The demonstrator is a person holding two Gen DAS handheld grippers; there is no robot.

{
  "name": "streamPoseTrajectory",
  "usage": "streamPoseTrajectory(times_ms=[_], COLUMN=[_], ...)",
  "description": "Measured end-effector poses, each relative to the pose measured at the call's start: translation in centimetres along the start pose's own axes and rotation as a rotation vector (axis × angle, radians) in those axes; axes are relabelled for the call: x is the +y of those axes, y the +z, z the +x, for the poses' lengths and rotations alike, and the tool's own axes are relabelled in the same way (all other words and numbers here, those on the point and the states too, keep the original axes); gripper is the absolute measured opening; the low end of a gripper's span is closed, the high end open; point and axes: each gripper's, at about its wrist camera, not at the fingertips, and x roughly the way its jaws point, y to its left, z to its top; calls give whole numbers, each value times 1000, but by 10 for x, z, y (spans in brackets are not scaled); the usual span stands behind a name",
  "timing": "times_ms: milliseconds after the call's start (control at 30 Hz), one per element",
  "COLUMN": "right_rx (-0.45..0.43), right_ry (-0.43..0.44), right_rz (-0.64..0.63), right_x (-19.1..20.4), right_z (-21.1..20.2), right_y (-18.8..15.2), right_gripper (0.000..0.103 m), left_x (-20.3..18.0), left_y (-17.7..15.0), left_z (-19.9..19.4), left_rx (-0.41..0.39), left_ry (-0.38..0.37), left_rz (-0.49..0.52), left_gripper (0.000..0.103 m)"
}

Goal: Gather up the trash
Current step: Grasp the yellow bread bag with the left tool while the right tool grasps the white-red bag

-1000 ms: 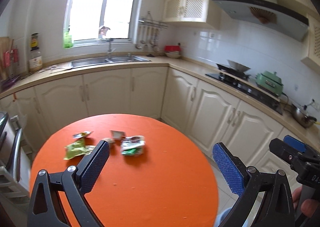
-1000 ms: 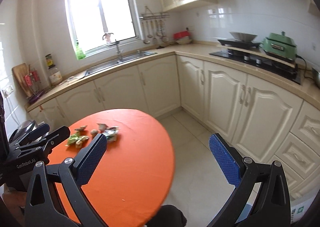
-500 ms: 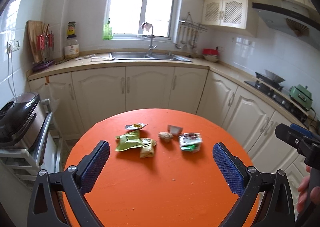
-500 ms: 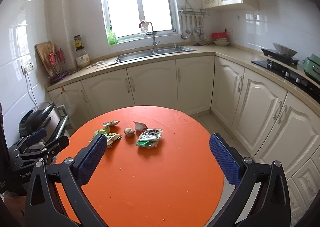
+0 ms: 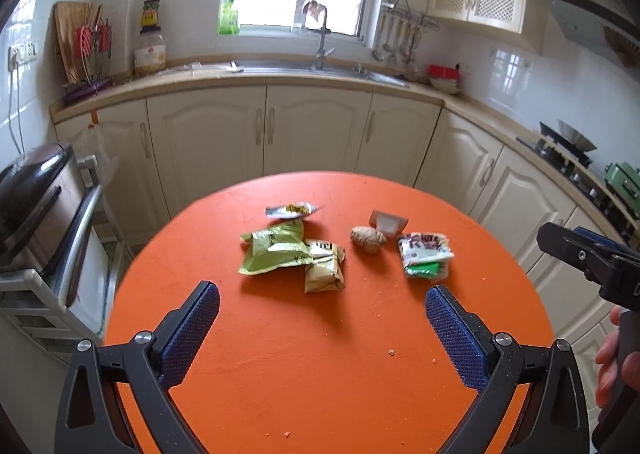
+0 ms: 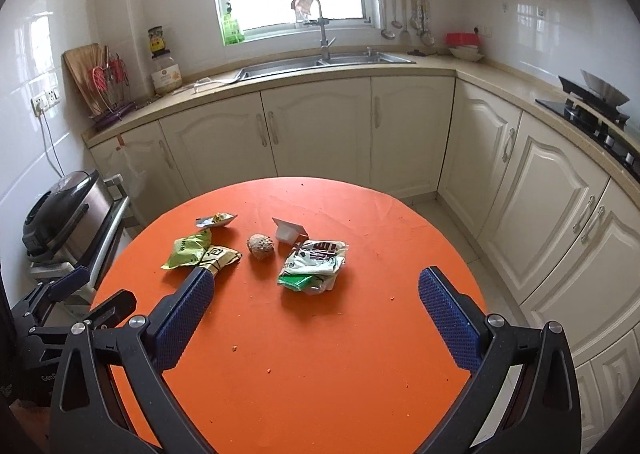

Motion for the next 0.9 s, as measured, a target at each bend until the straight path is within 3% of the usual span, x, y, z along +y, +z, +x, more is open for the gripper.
streamPoseTrajectory(times_ms=[167,367,600,733,833,900], right_rx=[64,144,200,218,251,275], right_ry=[-8,-15,-1,4,6,6], right_rz=[7,7,0,1,-11,-22], right_x=[-10,-17,-14,-13,-9,-5], right_z=[41,89,130,151,166,175], right_y=[-3,-11,-12,-4,-2,-3], right_gripper=[103,103,103,103,103,90], left_x=[-9,-13,-14,-21,-28,-29], left_y=[19,53,97,122,140,147], left_z=[71,146,219,255,277,286], left_rx=[105,178,209,210,209,201], left_ry=[-12,6,9,36,67,93], left_rz=[-27,-35,-56,-35,7,26], left_gripper=[100,100,99,92,78,67])
